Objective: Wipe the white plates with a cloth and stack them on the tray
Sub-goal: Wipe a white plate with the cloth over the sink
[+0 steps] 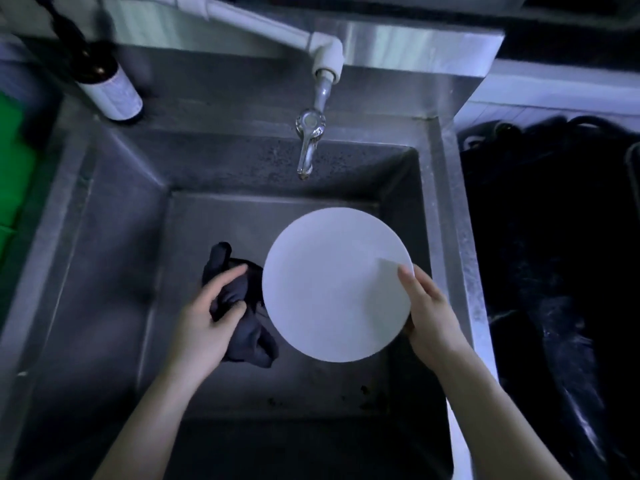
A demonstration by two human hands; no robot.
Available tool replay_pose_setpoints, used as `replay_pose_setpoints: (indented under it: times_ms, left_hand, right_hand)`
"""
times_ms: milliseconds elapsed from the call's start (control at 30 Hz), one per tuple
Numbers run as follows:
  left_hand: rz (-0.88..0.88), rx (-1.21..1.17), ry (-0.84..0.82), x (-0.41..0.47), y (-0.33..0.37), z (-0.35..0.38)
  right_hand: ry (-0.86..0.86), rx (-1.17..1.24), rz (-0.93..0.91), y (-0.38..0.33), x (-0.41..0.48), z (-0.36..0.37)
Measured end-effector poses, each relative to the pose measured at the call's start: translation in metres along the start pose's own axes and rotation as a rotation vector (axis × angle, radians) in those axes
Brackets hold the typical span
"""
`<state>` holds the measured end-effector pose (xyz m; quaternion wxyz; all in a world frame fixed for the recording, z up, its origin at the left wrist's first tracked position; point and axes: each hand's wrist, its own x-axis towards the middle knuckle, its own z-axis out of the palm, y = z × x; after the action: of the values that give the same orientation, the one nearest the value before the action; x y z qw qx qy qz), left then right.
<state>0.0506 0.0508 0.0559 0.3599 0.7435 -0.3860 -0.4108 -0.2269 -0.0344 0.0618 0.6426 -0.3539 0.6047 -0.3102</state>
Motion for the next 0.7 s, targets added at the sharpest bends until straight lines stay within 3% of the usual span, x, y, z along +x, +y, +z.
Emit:
replay_pose_setpoints:
  times_ms: [267, 433, 533, 633, 700]
  left_hand:
    - [0.401, 0.135, 0.284, -0.055, 0.068, -0.048]
    - [0.679, 0.414, 0.206, -0.092, 0.119, -0.030]
    - [0.815, 0.673, 0.006, -0.116, 0.129, -0.009]
    - [0.820, 0.632, -0.109, -0.127, 0.132, -0.005]
    - [0.941, 0.622, -0.098, -0.126, 0.139, -0.002]
  right_hand:
    - [-0.013, 0.080, -0.156, -0.059, -0.064, 0.009]
    - [0.030, 0.215, -0.175, -0.078, -0.096, 0.025]
    - [0.036, 0.318, -0.206, -0.093, -0.114, 0.028]
    - [0.055, 0.386, -0.271, -0.110, -0.128, 0.024]
    - [0.067, 0.378, -0.300, -0.116, -0.136, 0.022]
